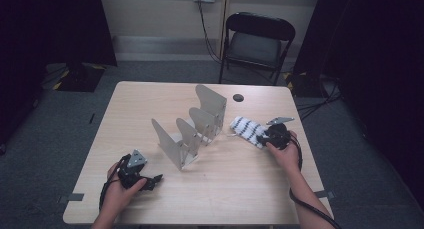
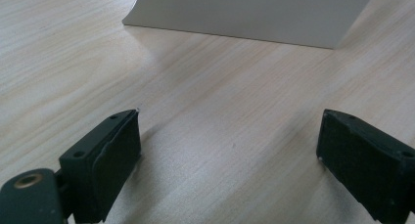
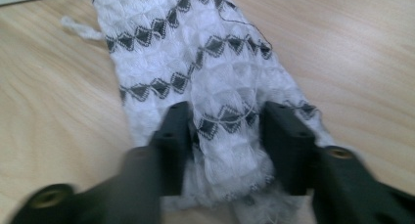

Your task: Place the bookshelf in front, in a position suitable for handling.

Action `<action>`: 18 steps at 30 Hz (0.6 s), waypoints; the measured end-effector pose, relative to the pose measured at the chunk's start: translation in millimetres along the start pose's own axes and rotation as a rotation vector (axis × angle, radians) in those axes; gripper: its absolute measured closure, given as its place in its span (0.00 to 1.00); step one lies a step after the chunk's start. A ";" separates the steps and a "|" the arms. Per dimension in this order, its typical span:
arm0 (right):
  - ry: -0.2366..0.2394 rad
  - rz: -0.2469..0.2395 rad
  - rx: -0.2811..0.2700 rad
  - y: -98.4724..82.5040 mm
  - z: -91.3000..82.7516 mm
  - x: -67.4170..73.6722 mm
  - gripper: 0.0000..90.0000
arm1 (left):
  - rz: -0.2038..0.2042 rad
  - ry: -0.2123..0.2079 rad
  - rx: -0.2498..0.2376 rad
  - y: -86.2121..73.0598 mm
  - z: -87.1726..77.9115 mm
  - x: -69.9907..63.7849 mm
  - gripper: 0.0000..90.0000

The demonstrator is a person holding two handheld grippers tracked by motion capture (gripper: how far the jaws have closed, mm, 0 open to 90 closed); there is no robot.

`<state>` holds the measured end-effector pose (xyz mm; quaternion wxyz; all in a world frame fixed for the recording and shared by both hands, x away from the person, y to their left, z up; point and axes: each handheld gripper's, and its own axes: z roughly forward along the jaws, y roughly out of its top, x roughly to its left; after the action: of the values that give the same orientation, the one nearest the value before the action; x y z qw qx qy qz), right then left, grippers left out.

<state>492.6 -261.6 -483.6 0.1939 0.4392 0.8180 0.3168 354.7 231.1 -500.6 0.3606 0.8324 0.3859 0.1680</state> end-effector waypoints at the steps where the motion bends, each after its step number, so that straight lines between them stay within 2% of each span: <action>1: -0.004 0.014 0.018 1.9 -1.1 3.9 0.78 | -0.003 -0.004 0.000 0.0 0.1 -0.2 0.10; 3: -0.003 0.020 0.025 2.9 -1.5 5.4 0.79 | 0.000 0.000 0.001 0.0 -0.1 0.0 0.10; 6: 0.056 0.073 0.025 4.4 -2.8 11.5 0.74 | 0.000 0.000 0.001 0.0 0.0 0.0 0.10; 8: 0.067 0.039 0.007 5.5 -4.1 16.1 0.62 | -0.003 -0.004 0.000 0.0 0.1 -0.2 0.10; 12: 0.075 0.024 -0.053 9.6 -7.3 13.4 0.39 | 0.000 0.000 0.001 0.0 -0.1 0.0 0.10; 14: 0.060 0.008 -0.065 9.9 -6.2 8.3 0.39 | -0.003 -0.004 0.000 0.0 0.1 -0.1 0.10; 17: 0.086 0.023 -0.049 8.0 -1.2 4.6 0.39 | -0.003 -0.004 0.000 0.0 0.1 -0.1 0.10; 18: 0.085 -0.020 -0.032 6.2 4.2 8.2 0.49 | 0.000 0.000 0.000 0.0 -0.1 0.0 0.10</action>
<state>494.4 -250.7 -482.7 0.1689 0.4141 0.8246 0.3464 354.6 231.1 -500.5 0.3604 0.8324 0.3861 0.1678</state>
